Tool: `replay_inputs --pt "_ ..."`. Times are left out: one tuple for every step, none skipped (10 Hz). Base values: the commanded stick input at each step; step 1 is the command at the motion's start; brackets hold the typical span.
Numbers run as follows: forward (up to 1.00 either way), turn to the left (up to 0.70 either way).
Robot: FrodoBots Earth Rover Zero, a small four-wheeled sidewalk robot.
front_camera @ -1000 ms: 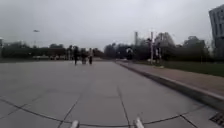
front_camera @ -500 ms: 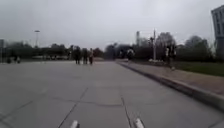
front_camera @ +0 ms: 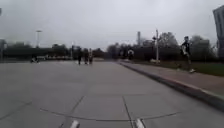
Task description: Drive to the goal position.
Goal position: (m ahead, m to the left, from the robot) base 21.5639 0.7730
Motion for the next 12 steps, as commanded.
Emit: replay_inputs --pt "0.70 -0.04" --pt "0.70 -0.04" --pt "0.70 -0.04" --pt "0.70 -0.04" --pt "0.70 -0.04" --pt "0.70 -0.03" --pt "0.70 -0.03" --pt "0.70 -0.03" --pt "0.70 -0.03" --pt "0.70 -0.03" --pt "0.70 -0.03" --pt "0.70 -0.03"
